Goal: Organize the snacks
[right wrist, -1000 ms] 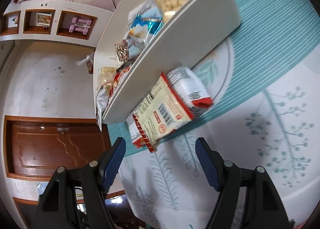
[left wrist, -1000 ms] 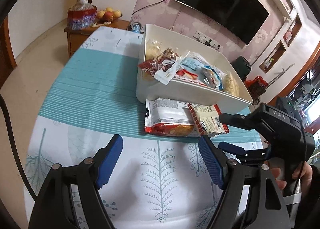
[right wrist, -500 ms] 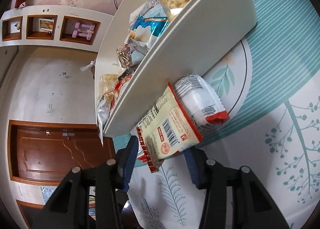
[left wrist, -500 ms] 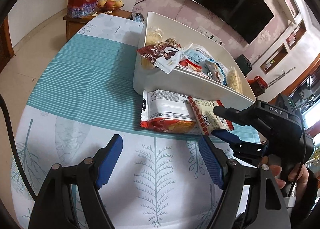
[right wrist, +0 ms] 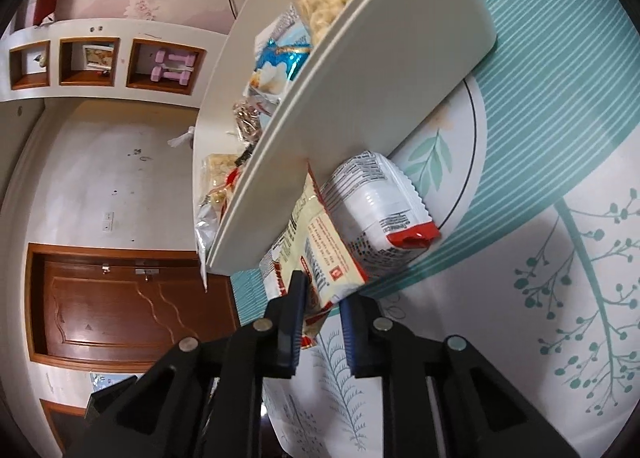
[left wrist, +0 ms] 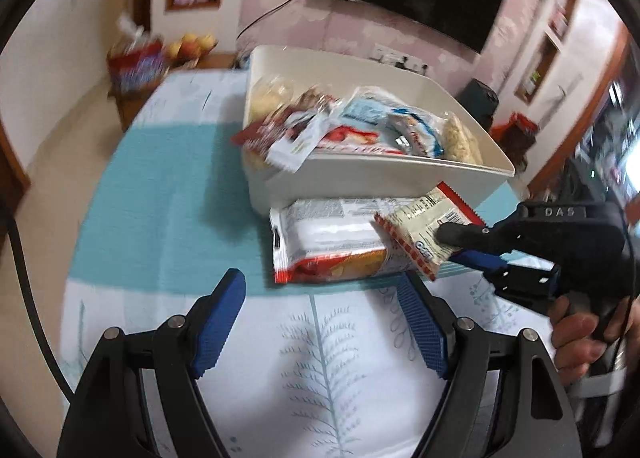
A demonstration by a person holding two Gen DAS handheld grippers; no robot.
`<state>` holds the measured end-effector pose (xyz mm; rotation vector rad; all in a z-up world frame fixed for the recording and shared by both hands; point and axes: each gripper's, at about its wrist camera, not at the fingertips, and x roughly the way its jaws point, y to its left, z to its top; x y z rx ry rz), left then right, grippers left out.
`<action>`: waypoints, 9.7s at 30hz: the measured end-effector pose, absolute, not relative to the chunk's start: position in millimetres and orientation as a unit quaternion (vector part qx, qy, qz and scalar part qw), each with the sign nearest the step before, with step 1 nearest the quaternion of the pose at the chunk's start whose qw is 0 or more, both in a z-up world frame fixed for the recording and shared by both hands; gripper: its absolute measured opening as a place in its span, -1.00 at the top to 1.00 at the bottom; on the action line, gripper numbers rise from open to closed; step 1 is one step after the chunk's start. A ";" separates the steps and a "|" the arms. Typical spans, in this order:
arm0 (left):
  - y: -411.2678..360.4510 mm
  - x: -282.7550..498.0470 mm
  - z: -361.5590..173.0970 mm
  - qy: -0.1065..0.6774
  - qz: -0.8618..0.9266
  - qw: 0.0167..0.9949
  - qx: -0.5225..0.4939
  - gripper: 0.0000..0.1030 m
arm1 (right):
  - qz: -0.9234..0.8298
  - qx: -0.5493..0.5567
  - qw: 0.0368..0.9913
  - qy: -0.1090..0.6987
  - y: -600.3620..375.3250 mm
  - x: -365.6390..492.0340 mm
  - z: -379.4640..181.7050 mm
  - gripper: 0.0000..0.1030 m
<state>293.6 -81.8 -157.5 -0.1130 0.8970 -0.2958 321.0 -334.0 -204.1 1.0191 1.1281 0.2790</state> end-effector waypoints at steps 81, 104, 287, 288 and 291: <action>-168.0 298.4 -176.4 0.417 -0.299 0.792 0.332 -0.10 | 0.165 0.477 0.742 0.441 -426.9 280.0 -187.1 0.73; -183.2 348.0 -206.4 0.488 -0.325 0.767 0.259 -0.36 | 0.165 0.470 0.748 0.439 -434.8 279.2 -184.5 0.73; -55.3 195.6 -97.3 0.470 -0.101 0.875 -0.063 -0.43 | 0.082 0.019 0.894 0.440 -299.9 302.1 -76.5 -0.76; -56.8 192.9 -96.1 0.467 -0.100 0.876 -0.063 -0.47 | 0.067 0.027 0.896 0.439 -304.1 287.8 -78.5 -0.76; -65.8 182.0 -93.7 0.456 -0.093 0.882 -0.066 -0.53 | 0.031 0.046 0.898 0.437 -314.7 248.8 -84.5 -0.77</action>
